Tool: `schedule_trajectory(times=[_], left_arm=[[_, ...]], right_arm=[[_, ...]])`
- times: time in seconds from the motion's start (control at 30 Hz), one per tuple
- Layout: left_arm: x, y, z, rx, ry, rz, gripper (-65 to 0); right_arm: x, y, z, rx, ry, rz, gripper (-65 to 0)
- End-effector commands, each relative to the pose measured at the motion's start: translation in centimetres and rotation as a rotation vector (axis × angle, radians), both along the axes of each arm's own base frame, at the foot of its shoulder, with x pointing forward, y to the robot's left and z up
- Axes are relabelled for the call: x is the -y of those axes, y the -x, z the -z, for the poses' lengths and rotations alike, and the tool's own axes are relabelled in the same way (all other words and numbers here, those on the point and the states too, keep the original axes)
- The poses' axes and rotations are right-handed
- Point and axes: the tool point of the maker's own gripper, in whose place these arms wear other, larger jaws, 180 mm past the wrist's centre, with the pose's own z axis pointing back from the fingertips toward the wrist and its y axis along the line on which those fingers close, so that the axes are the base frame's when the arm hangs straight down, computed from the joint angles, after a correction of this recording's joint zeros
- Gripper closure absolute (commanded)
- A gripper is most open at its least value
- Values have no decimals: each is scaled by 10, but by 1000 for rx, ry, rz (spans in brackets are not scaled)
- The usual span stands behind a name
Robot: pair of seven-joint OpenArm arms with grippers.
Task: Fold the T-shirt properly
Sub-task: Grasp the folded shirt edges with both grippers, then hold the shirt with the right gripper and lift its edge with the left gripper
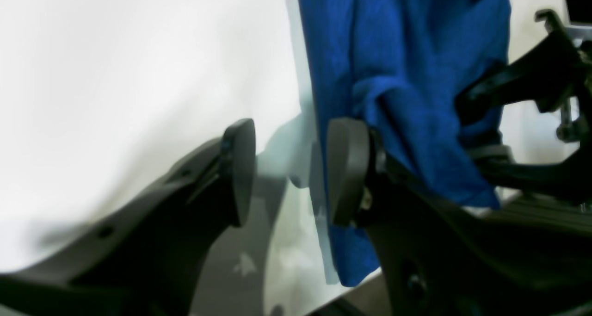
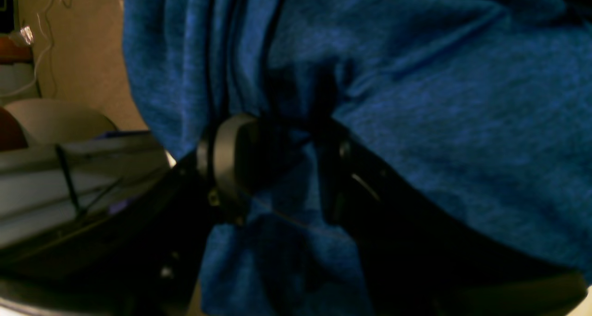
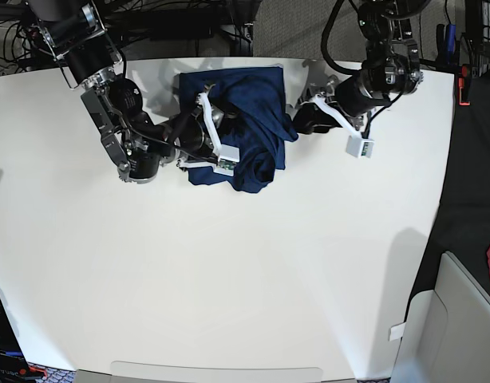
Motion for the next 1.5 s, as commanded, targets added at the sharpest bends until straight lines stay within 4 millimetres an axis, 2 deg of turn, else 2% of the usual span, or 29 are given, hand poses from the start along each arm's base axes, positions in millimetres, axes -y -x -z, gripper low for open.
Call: schedule_trajectory(times=[0.0, 0.13, 0.2, 0.43, 0.5, 0.63, 0.8, 0.93, 1.07, 1.13, 1.33, 1.47], left_arm=[[-1, -7, -14, 52, 4, 2, -250], [-25, -12, -26, 88, -28, -59, -250], [-35, -7, -24, 79, -40, -86, -250], [-45, 5, -17, 51, -52, -114, -250], [-41, 3, -29, 85, -60, -103, -250], [-40, 7, -50, 146, -87, -95, -250], [-34, 13, -48, 135, -81, -76, -250], [-2, 18, -50, 135, -1, 2, -245], [23, 21, -56, 142, 64, 60, -207], [29, 22, -56, 141, 72, 76, -206], [28, 20, -54, 136, 67, 72, -223], [20, 21, -40, 107, -25, 71, -228]], right_arm=[[-6, -9, -7, 21, -16, 2, -218], [-24, -9, -8, 0, -52, 6, -218], [-36, -8, -8, -18, -77, 9, -218], [-82, -19, -21, -15, -155, 55, -218], [-87, -18, -22, -15, -162, 53, -218], [-88, -17, -25, -14, -175, 55, -218], [-72, -42, -44, -36, -293, 193, -218], [-58, -60, -59, -40, -381, 279, -218], [-51, -66, -61, -36, -392, 311, -218], [-49, -68, -61, -34, -393, 321, -218], [-40, -71, -60, -24, -379, 327, -218], [-39, -74, -62, -18, -379, 328, -218]])
